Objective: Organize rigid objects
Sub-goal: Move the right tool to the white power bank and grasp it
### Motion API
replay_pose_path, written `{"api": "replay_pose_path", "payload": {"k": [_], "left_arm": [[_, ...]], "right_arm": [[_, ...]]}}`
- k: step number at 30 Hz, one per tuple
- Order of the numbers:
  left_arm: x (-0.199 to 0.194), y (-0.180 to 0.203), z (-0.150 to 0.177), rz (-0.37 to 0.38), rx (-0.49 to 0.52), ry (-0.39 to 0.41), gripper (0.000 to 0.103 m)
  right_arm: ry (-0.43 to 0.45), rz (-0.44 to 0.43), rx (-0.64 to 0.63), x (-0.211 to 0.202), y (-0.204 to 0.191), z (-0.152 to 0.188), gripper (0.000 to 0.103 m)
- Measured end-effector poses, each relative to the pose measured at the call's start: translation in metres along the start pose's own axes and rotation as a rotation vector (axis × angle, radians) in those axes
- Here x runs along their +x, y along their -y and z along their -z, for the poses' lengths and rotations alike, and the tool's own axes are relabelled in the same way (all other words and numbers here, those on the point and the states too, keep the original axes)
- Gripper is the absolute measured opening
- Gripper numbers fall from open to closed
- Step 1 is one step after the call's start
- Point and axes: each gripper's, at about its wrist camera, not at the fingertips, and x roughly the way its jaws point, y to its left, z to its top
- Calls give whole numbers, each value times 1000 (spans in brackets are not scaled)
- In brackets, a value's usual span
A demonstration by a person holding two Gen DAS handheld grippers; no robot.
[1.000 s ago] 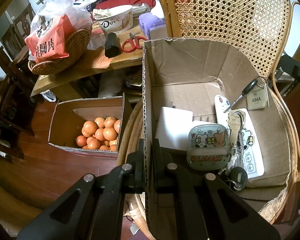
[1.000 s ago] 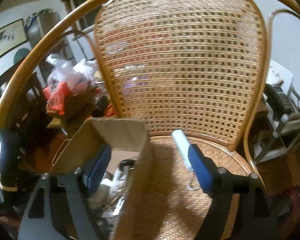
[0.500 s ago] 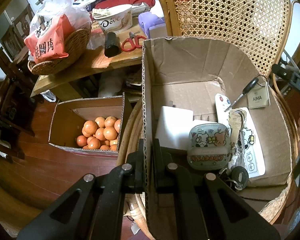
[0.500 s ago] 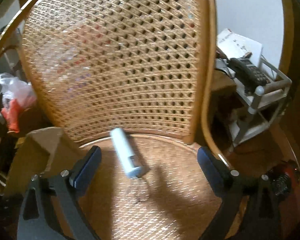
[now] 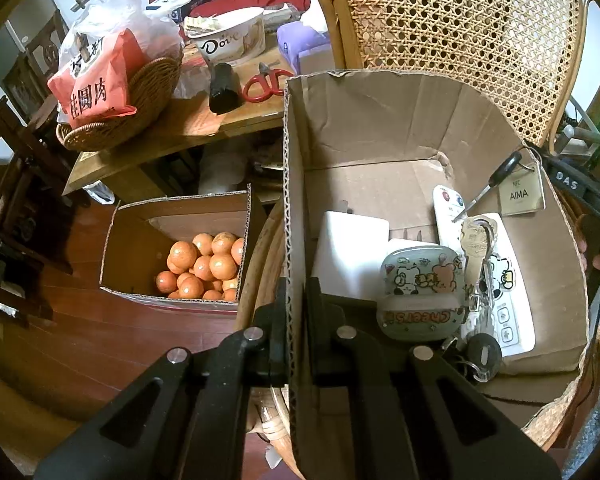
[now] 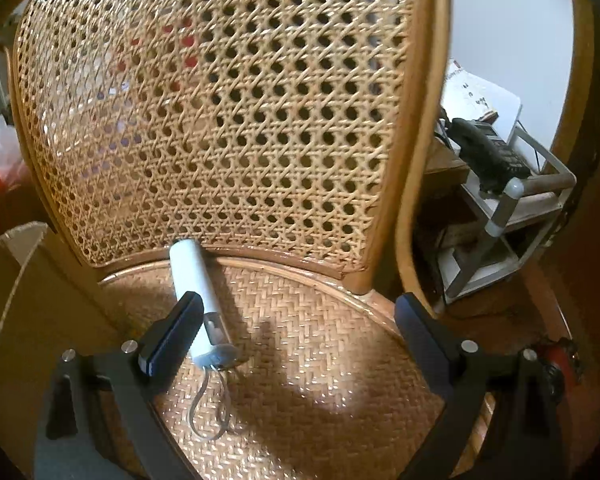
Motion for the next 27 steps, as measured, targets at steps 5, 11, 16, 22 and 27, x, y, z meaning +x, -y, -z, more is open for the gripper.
{"api": "replay_pose_path", "payload": {"k": [5,11,16,22,27], "left_arm": [[0,0,0,-1,1,0,7],[0,0,0,-1,1,0,7],[0,1,-1,-2,3,-1,7],[0,2,-1,0,5,0,7],[0,2,-1,4,1,0,7]], "right_arm": [[-21,10,-41,11,-12,1,101],[-62,-44,-102,17,-29,2,91],[-114,-86,-105,27,-34,3,56],[-154,-95,-92,33,-34,9,47],[-147,-93,-34,25,-25,15,42]]}}
